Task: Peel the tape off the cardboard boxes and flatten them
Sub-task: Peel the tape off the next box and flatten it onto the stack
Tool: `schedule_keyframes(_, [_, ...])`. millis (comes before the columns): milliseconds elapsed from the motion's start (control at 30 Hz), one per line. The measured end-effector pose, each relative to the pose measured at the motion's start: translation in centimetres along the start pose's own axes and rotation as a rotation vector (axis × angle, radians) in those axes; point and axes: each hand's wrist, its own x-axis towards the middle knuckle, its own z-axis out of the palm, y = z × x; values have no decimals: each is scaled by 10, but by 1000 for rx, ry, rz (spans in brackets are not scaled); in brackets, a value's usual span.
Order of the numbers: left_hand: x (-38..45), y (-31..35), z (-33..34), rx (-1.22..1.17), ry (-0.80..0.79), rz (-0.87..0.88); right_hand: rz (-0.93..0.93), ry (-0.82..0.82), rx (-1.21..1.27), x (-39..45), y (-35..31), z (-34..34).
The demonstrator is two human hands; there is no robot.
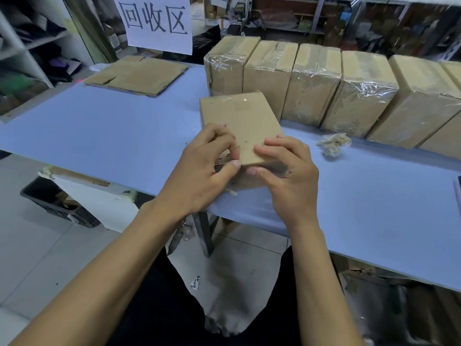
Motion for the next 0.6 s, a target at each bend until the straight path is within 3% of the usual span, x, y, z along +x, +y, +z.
schedule_keyframes(467, [15,2,-22,95,-289,18,-11,0,-9,1,-1,0])
schedule_keyframes(600, [16,-1,-28,172,-331,134,-12,2,-9,1,-5,1])
